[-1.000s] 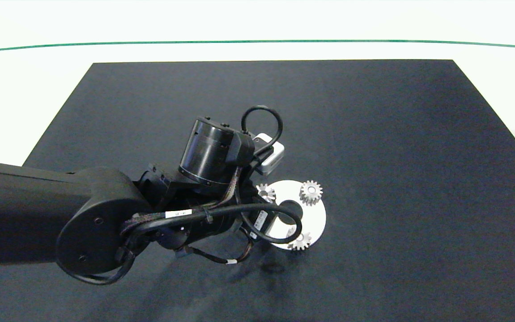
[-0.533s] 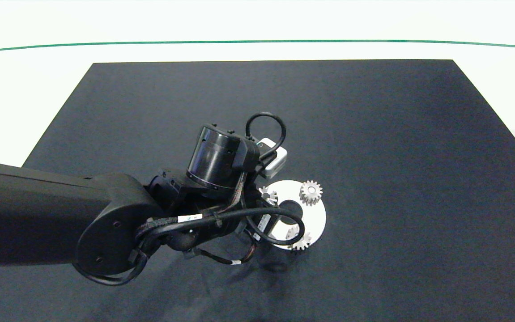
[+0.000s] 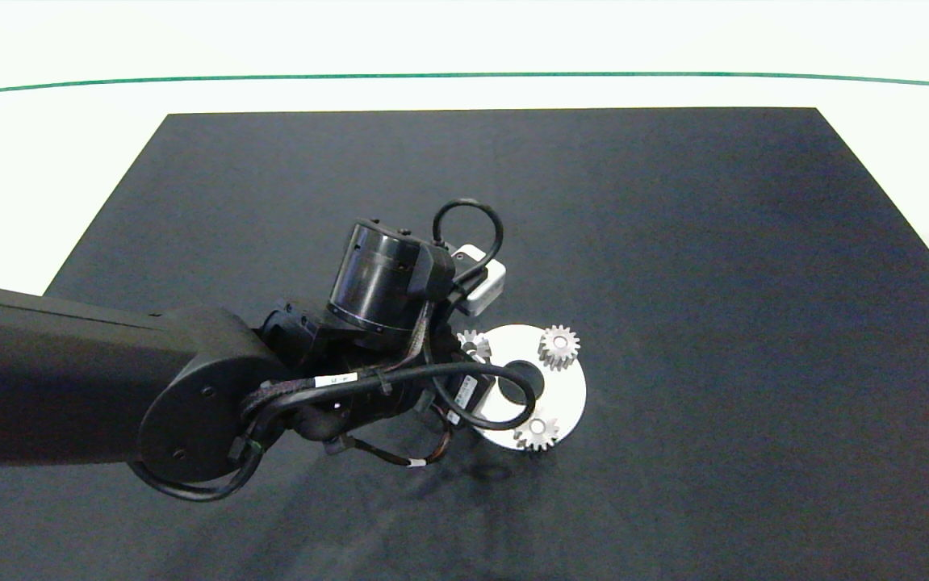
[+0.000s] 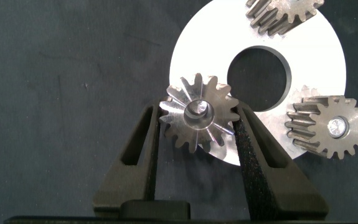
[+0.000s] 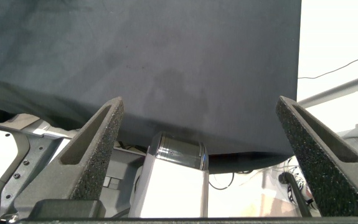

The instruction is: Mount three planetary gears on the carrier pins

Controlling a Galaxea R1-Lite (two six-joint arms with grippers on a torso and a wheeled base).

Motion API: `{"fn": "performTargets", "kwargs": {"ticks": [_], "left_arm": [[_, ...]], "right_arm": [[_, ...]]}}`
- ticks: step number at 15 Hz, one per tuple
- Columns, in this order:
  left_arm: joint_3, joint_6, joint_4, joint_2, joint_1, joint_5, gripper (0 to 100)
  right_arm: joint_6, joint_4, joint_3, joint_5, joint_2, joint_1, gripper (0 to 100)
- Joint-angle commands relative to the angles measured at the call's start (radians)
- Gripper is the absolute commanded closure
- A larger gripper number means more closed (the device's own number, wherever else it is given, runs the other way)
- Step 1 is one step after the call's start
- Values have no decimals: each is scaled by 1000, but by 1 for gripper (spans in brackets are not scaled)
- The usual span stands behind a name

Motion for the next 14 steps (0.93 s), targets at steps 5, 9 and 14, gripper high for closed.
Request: {"fn": "performTargets", "kwargs": {"ticks": [5, 9, 14], "left_arm": [[-12, 0, -1, 17, -6, 3, 100], [-12, 3, 2, 17, -6, 3, 100], [-24, 6, 31, 15, -6, 5, 0]], "right_arm": [[-2, 8, 0, 2, 1, 0, 0], [-2, 8, 0, 2, 1, 1, 0], [-2, 8, 0, 2, 1, 1, 0]]}}
